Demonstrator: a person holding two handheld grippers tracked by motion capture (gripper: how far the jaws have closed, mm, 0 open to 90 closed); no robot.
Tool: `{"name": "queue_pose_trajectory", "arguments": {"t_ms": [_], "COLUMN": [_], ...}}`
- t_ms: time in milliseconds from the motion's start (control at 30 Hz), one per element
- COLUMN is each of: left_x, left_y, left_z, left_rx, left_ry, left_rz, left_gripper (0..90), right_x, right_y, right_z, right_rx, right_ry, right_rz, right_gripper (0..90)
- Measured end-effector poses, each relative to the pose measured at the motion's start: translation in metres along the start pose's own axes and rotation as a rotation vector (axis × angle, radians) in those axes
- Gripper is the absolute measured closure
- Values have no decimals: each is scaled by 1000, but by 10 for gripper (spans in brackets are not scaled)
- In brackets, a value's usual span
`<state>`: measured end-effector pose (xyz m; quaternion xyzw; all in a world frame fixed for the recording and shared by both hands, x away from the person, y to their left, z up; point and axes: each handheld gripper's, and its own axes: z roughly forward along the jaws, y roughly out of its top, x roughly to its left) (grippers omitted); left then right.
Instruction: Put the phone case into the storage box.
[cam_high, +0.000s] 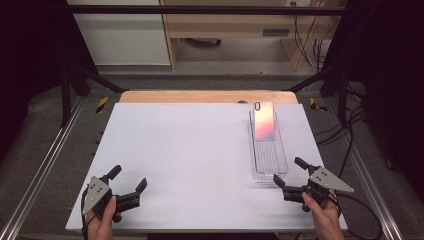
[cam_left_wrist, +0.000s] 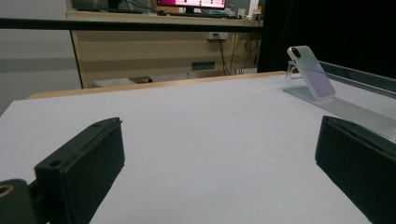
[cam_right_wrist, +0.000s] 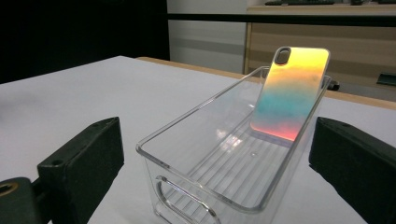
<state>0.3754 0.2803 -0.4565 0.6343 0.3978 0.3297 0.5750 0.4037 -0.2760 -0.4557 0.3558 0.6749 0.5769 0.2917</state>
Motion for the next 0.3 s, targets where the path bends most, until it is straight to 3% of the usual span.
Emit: {"name": "queue_pose_trajectory", "arguments": {"t_ms": [300], "left_x": [-2], "left_y": [-3], "left_z": [0], "left_rx": [-2], "left_ry": [-5], "left_rz": [8], "left_gripper": [8], "right_x": [1], "right_y": [-6], "right_z": [9], "right_rx": [14], "right_ry": [18], "right_rz": [-27], "right_gripper": [37]}}
